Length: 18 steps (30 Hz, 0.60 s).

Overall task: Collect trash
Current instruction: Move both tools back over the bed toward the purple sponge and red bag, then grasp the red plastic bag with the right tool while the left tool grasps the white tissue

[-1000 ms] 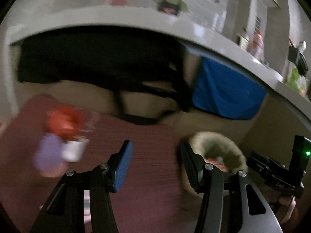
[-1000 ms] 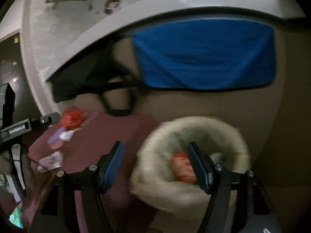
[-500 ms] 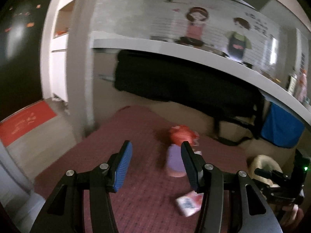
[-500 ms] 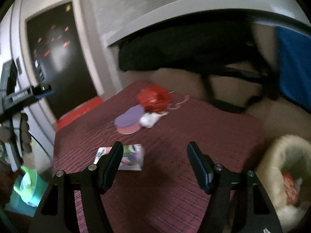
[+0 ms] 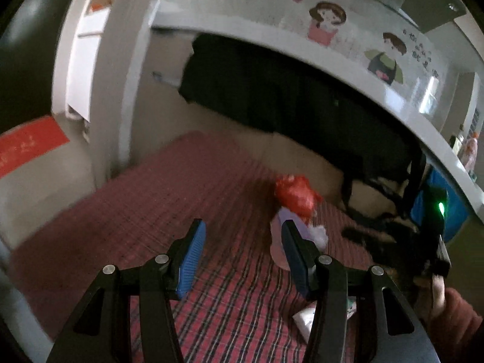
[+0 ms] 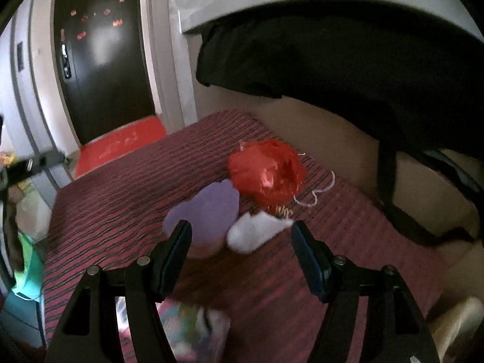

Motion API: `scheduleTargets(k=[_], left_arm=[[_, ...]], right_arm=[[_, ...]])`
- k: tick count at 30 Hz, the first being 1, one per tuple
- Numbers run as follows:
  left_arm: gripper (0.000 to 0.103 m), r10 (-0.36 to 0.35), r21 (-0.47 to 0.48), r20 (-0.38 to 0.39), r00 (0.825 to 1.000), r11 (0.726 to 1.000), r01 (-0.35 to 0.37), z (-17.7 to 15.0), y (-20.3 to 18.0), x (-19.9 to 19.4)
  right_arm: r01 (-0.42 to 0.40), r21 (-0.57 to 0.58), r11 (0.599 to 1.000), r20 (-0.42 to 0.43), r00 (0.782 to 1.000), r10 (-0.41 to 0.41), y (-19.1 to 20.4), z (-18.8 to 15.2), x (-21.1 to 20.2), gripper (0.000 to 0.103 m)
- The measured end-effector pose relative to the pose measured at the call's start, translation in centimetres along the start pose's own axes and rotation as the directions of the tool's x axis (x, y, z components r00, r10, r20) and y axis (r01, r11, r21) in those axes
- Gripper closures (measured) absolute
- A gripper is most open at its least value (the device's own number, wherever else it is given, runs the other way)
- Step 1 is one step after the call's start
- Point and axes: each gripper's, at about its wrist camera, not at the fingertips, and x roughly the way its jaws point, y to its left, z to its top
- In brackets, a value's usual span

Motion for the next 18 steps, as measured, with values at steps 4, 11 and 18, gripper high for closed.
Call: scheduleTargets(k=[4,11,18], left_arm=[[0.050,-0.028,0.007,-0.045,0.999,1.000,0.028,-0.4,0.1,2.2],[0.050,-0.076,-0.002,-0.056,0.996,0.997,0.076,-0.9,0.7,3.2],[0.050,-0.086,-0.016,-0.085,0.993,0.996,0.085,-1.6,1.4,3.7]], right_arm=[[0.001,0.023,1.000,-0.011,1.000,-0.001,-0.8,2.9,3.3,0.038],[0.069,-0.014,0.998,-0.062,0.996,-0.070,-0.8,6.9,9.9,0.037],[0.040,-0.005,0.999,-0.140,0.989,-0.041,-1.5,5.6,10.9,0.046]])
